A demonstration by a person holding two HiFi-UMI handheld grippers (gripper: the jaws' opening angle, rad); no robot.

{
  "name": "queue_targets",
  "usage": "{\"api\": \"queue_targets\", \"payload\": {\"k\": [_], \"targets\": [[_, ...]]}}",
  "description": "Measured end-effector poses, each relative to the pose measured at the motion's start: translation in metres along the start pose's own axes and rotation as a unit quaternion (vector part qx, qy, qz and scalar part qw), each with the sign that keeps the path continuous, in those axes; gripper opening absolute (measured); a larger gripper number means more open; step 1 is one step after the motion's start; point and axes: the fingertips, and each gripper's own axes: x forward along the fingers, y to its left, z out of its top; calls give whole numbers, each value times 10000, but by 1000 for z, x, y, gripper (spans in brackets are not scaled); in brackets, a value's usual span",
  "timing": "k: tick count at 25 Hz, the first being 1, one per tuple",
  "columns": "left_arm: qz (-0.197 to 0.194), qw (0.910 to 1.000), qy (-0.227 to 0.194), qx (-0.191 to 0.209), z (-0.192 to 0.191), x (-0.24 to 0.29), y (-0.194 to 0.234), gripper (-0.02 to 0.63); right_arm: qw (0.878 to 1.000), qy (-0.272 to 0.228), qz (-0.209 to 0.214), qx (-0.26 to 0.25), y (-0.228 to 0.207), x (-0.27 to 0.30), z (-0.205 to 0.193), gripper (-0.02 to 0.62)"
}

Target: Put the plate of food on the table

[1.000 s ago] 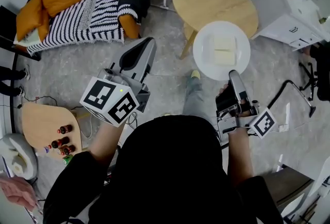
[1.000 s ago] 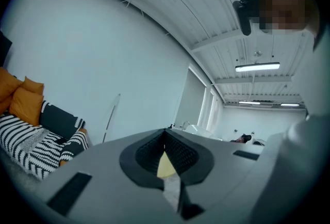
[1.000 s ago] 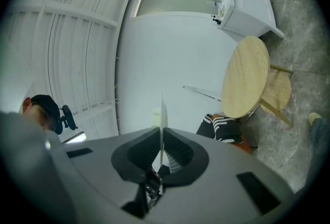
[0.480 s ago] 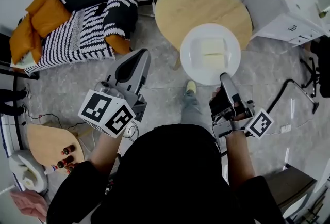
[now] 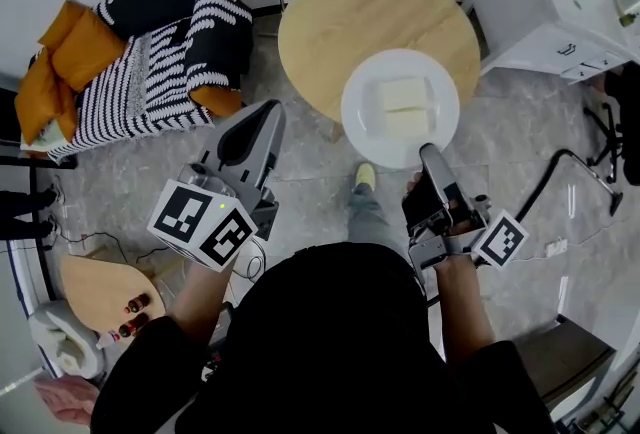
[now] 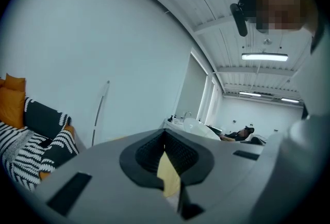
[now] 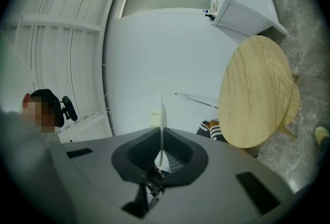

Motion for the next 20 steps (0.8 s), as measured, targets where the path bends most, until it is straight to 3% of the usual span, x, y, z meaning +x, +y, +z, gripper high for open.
{"api": "queue_targets", "payload": {"k": [20], "targets": [[347, 9986, 397, -23, 15, 185, 16, 5, 9988, 196, -196, 407, -86, 70, 162, 23]]}}
